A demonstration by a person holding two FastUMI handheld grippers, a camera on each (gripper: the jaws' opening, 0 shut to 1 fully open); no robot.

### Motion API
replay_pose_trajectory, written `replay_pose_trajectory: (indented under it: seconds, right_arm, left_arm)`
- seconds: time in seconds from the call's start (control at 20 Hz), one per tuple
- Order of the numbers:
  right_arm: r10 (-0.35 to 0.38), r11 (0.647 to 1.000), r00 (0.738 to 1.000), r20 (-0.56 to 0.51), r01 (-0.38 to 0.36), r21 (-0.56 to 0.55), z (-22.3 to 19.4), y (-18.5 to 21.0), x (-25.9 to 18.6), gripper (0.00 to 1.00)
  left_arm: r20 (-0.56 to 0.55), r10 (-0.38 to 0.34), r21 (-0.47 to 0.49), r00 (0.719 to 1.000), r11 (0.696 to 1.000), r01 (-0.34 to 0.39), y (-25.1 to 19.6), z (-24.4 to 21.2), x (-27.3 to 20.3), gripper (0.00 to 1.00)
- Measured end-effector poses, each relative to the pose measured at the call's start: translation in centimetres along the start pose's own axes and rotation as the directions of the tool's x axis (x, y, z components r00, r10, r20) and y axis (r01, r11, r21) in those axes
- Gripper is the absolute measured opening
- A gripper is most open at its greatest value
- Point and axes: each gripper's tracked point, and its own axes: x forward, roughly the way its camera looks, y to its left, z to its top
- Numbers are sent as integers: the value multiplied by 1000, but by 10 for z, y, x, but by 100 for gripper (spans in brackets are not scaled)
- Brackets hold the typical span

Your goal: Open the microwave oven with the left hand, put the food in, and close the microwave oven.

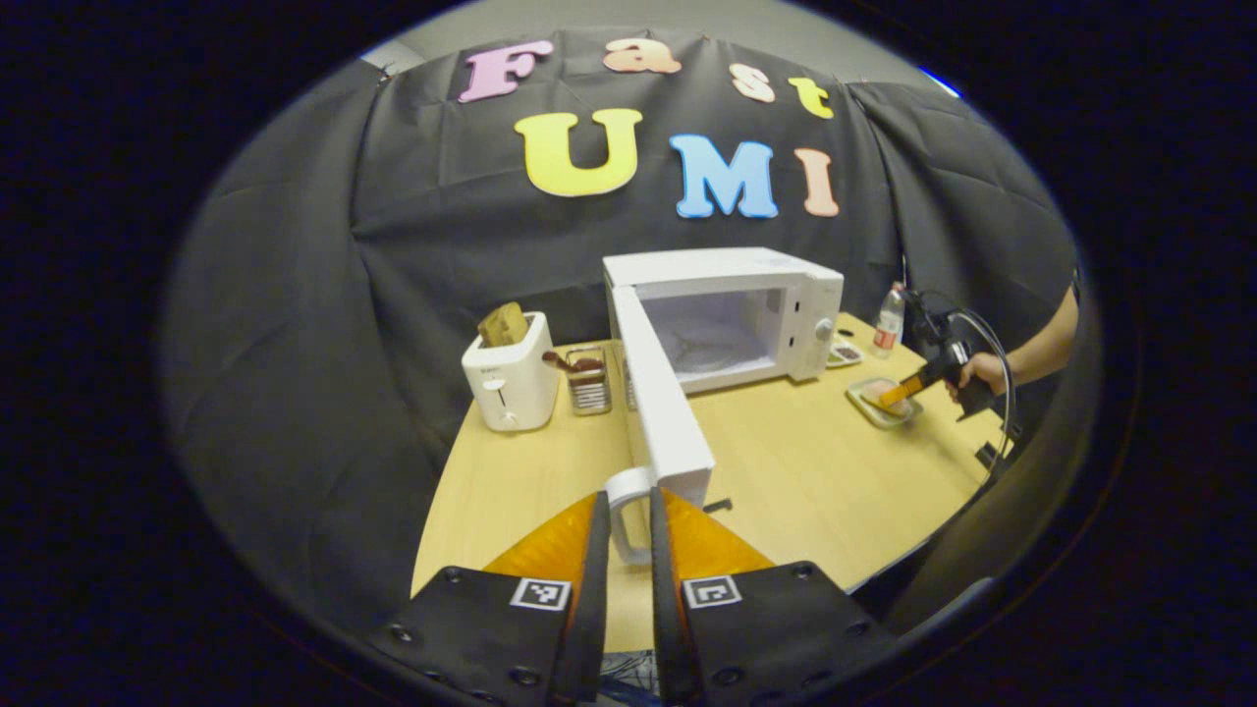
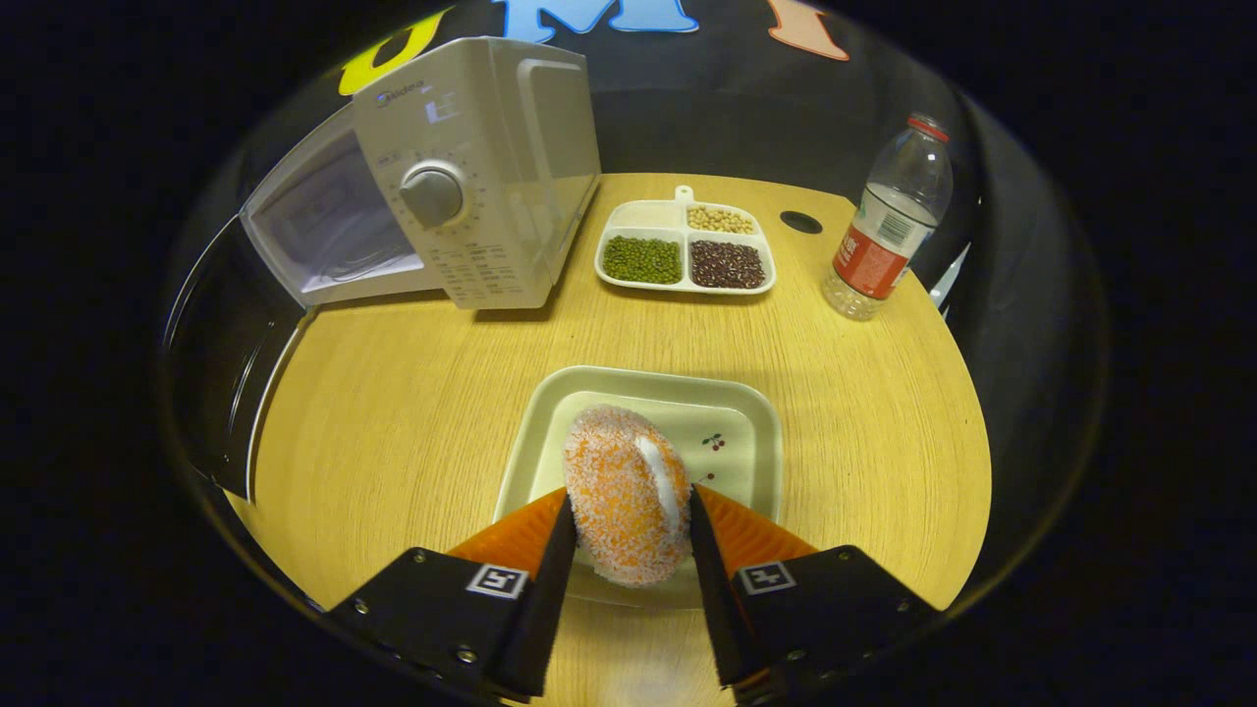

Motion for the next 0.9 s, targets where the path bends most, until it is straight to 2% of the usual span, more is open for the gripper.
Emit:
replay_pose_trajectory:
  seconds: [0.05, 0.1, 0.15, 0.3, 0.4, 0.45, 0.6, 0.7, 0.75, 0.9]
  right_arm:
    - [-18, 1000, 1000, 21, 18, -25, 5, 1, -6, 62]
    - [-13, 999, 999, 41, 15, -46, 7, 6, -15, 52]
    - [-3, 998, 999, 53, 6, -65, 8, 14, -22, 52]
    - [37, 995, 995, 96, -27, -100, 15, 38, -49, 52]
    - [65, 994, 990, 126, -53, -101, 22, 54, -67, 52]
    - [77, 993, 987, 141, -63, -103, 25, 61, -75, 52]
    - [106, 989, 977, 185, -83, -124, 42, 81, -98, 52]
    - [108, 985, 967, 230, -73, -154, 59, 92, -111, 52]
    - [104, 983, 957, 272, -57, -177, 71, 97, -117, 49]
    - [140, 968, 925, 353, -53, -244, 100, 125, -132, 51]
  left_arm:
    - [36, -22, -12, 999, 1000, 23, -19, 18, 0, 52]
    - [77, -46, -25, 996, 999, 48, -39, 34, 6, 63]
    - [114, -72, -33, 991, 997, 76, -57, 49, 12, 75]
    - [184, -136, -49, 973, 988, 147, -98, 77, 24, 78]
    - [219, -149, -67, 964, 984, 167, -109, 95, 30, 92]
    - [243, -128, -73, 962, 986, 150, -108, 105, 31, 94]
    - [314, -68, -72, 947, 993, 96, -96, 139, 26, 95]
    - [335, -91, -87, 938, 988, 127, -102, 153, 21, 98]
    - [344, -108, -96, 933, 984, 150, -109, 158, 20, 95]
    - [361, -86, -84, 929, 989, 124, -101, 164, 13, 96]
